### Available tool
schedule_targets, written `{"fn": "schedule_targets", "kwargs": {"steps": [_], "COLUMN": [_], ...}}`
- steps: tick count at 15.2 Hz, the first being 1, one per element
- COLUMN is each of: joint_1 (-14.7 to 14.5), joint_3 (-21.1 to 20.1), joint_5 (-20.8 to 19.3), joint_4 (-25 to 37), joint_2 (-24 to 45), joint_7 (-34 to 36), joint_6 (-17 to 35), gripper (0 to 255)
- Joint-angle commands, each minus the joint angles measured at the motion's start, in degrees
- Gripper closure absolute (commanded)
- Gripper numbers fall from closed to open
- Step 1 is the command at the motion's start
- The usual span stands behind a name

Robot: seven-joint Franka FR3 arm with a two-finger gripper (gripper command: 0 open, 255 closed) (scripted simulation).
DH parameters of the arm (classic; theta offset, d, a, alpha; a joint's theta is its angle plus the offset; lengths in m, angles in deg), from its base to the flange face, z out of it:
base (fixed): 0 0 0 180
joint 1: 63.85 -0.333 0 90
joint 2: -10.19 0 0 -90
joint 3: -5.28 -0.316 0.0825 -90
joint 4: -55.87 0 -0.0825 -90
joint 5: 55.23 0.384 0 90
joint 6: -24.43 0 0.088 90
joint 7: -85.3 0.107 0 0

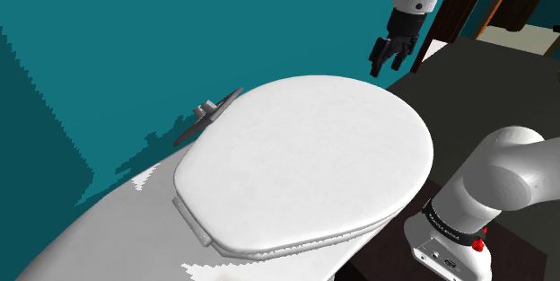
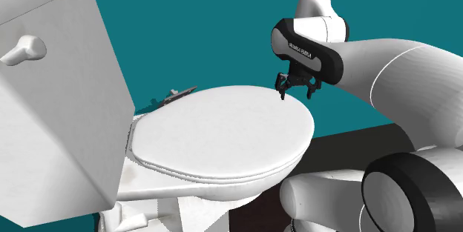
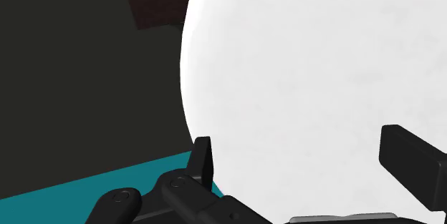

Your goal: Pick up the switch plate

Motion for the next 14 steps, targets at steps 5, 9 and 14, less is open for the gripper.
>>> {"fn": "schedule_targets", "kwargs": {"steps": [5,9,14], "joint_1": [-1.45,-2.54,-3.20], "joint_3": [-5.63,-11.16,-17.92], "joint_5": [3.44,6.36,8.79], "joint_4": [1.16,3.63,8.51], "joint_2": [1.73,4.92,10.72], "joint_7": [7.65,15.26,24.80], "joint_6": [0.39,1.10,2.18], "gripper": [0,0,0]}}
